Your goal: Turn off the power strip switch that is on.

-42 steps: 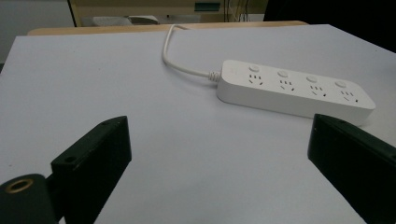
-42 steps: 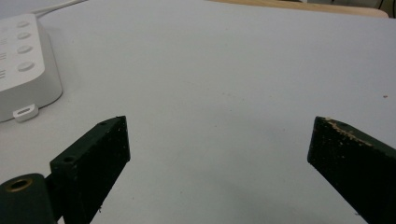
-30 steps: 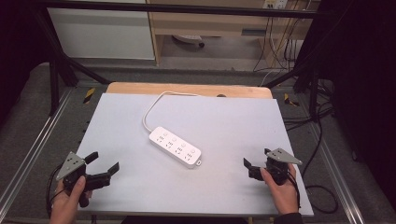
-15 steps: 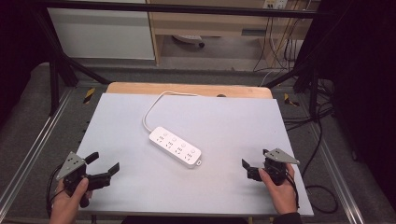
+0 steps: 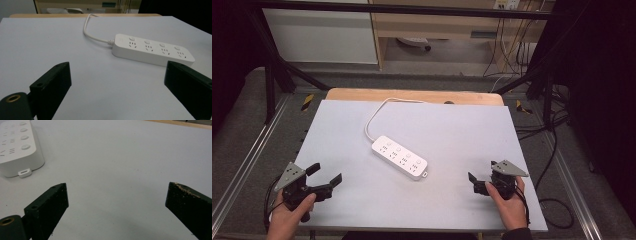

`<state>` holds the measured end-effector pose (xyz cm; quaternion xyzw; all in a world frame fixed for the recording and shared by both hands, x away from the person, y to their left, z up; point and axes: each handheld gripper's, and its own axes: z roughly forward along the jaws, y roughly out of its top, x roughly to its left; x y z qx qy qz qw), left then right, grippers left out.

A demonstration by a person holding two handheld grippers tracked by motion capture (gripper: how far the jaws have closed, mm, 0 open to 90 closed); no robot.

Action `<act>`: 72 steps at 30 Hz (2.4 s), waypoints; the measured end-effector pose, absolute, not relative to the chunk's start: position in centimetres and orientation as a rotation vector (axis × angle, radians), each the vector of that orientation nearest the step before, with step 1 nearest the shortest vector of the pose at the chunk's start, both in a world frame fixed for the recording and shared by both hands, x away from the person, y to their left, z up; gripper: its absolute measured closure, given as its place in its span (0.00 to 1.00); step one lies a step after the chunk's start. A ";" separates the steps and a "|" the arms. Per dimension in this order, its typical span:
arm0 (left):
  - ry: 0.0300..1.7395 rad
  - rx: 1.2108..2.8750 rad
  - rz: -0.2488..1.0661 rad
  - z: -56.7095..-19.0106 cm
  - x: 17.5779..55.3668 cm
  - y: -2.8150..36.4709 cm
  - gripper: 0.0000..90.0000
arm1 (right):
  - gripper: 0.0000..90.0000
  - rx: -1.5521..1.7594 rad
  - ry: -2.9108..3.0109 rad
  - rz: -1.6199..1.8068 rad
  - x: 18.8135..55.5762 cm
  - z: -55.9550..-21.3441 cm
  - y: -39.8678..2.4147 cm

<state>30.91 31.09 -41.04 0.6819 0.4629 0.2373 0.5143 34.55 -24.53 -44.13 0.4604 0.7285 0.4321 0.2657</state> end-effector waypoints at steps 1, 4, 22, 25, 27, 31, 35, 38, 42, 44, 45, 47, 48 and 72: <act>1.113 1.639 0.570 -41.0 30.9 31.1 0.08 | 0.06 1.248 1.965 1.167 34.5 -44.1 -24.5; 1.117 1.649 0.572 -40.7 31.2 30.7 0.08 | 0.06 1.243 1.960 1.167 34.5 -44.1 -24.6; 1.039 1.661 0.547 -38.1 32.6 27.9 0.08 | 0.05 1.206 2.000 1.169 34.6 -44.2 -24.0; 1.033 1.665 0.545 -38.2 33.0 27.4 0.08 | 0.04 1.210 2.000 1.169 34.6 -44.2 -24.0; 1.036 1.675 0.533 -38.5 33.6 26.7 0.07 | 0.04 1.210 1.999 1.170 34.5 -44.2 -24.0; 1.041 1.684 0.537 -38.7 34.2 25.9 0.06 | 0.04 1.216 1.996 1.169 34.4 -44.2 -24.0; 1.016 1.700 0.538 -38.5 35.1 24.5 0.06 | 0.03 1.215 1.990 1.176 34.4 -44.1 -24.1; 1.013 1.700 0.536 -38.2 35.4 24.0 0.06 | 0.04 1.215 1.992 1.175 34.4 -44.2 -24.1; 0.996 1.710 0.531 -37.9 35.9 23.3 0.06 | 0.04 1.218 1.994 1.175 34.4 -44.2 -24.1; 0.982 1.711 0.534 -37.6 36.1 23.0 0.06 | 0.04 1.218 1.993 1.174 34.4 -44.2 -24.1; 0.982 1.709 0.532 -37.5 36.3 22.8 0.06 | 0.04 1.219 1.992 1.176 34.5 -44.2 -24.1; 0.984 1.706 0.525 -37.4 36.8 22.3 0.06 | 0.04 1.218 1.992 1.179 34.5 -44.2 -24.1; 0.984 1.706 0.525 -37.4 36.8 22.3 0.06 | 0.04 1.220 1.991 1.183 34.5 -44.2 -24.1; 1.003 1.750 0.511 -39.0 40.2 19.0 0.08 | 0.04 1.205 1.969 1.209 34.2 -43.7 -24.3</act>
